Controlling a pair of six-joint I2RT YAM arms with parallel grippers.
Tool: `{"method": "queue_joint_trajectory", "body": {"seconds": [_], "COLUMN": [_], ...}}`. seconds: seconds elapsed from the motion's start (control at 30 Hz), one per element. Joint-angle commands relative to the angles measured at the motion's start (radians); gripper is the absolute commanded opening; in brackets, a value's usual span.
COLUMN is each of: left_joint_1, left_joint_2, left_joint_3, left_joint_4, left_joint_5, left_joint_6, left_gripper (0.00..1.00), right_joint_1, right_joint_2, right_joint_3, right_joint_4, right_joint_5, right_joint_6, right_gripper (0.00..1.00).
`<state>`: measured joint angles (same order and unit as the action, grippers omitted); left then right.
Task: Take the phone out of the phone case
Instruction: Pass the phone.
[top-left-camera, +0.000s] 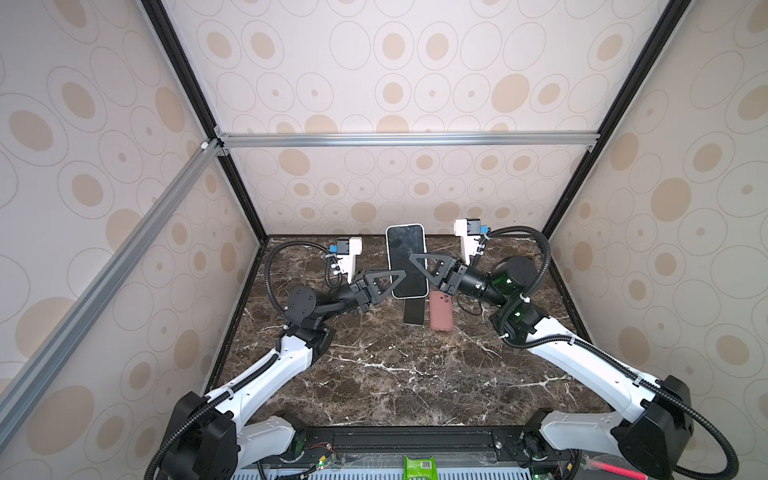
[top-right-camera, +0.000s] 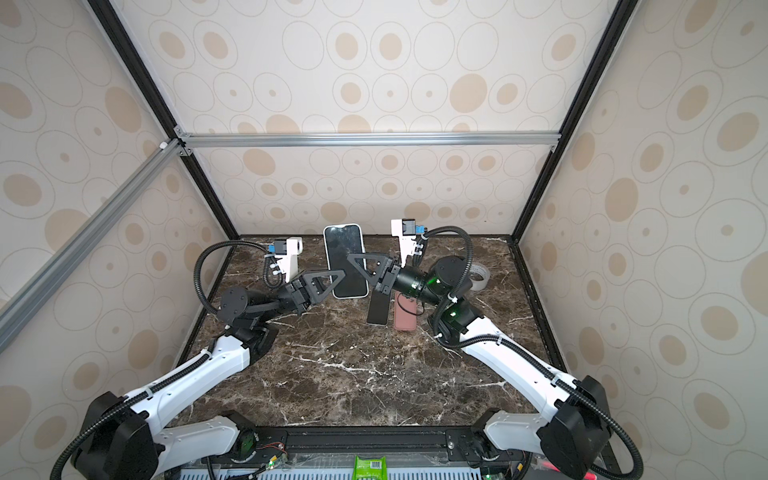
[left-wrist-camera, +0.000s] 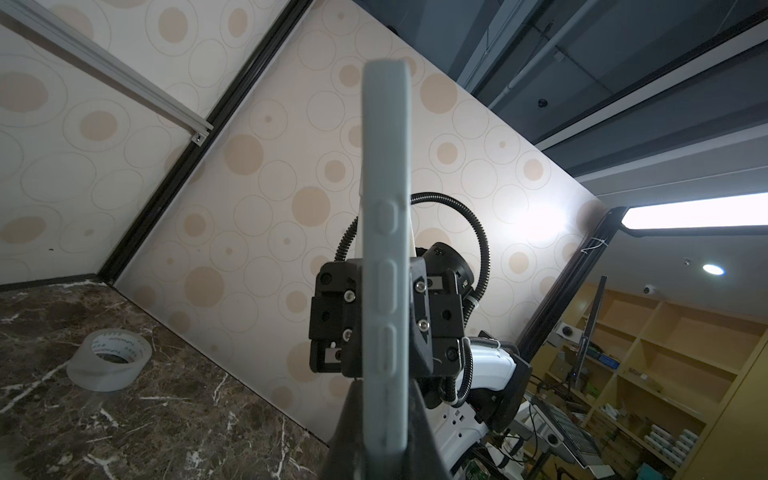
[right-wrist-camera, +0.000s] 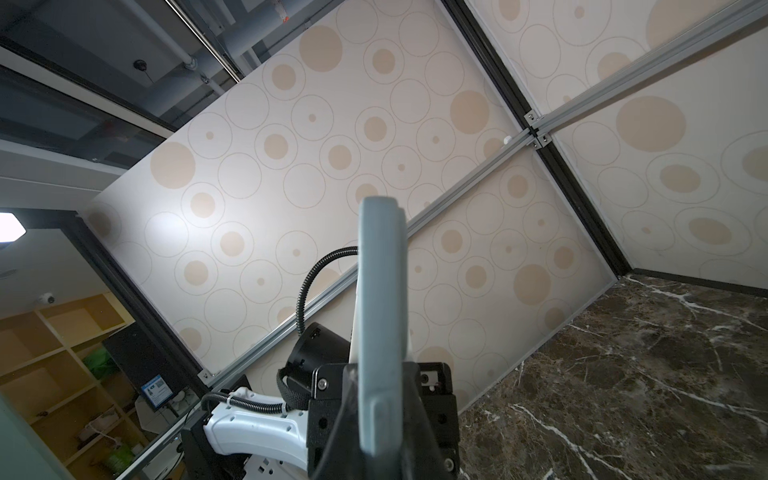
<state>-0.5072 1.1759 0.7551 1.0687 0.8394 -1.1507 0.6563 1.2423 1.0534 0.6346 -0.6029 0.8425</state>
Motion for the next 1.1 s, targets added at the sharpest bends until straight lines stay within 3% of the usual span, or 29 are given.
{"method": "queue_joint_trajectory", "body": {"seconds": [0.0, 0.07, 0.1, 0.17, 0.43, 0.73, 0.87, 1.07], "left_joint_1": [-0.003, -0.003, -0.003, -0.004, -0.006, -0.007, -0.007, -0.004], "left_joint_2": [-0.010, -0.013, -0.013, -0.008, 0.004, 0.001, 0.000, 0.000], "left_joint_3": [0.017, 0.028, 0.033, 0.043, 0.042, 0.052, 0.045, 0.037], "left_joint_4": [0.046, 0.033, 0.035, 0.061, 0.137, 0.136, 0.140, 0.135], "left_joint_5": [0.023, 0.011, 0.009, 0.013, 0.035, 0.039, 0.035, -0.006], "left_joint_6": [0.069, 0.086, 0.088, 0.073, 0.027, 0.028, 0.032, 0.034], "left_gripper": [0.00, 0.00, 0.00, 0.00, 0.00, 0.00, 0.00, 0.00], "right_joint_1": [-0.008, -0.022, -0.032, -0.046, -0.052, -0.051, -0.051, -0.051], "right_joint_2": [-0.043, -0.037, -0.033, -0.017, 0.048, 0.063, 0.067, 0.080], "right_joint_3": [0.085, 0.121, 0.140, 0.180, 0.272, 0.266, 0.250, 0.244], "right_joint_4": [-0.071, -0.100, -0.104, -0.103, -0.065, -0.064, -0.022, 0.031], "right_joint_5": [0.010, -0.004, -0.018, -0.046, -0.108, -0.129, -0.128, -0.128], "right_joint_6": [-0.008, -0.016, -0.010, 0.004, 0.077, 0.100, 0.133, 0.191], "right_gripper": [0.13, 0.44, 0.54, 0.59, 0.46, 0.42, 0.29, 0.16]}}
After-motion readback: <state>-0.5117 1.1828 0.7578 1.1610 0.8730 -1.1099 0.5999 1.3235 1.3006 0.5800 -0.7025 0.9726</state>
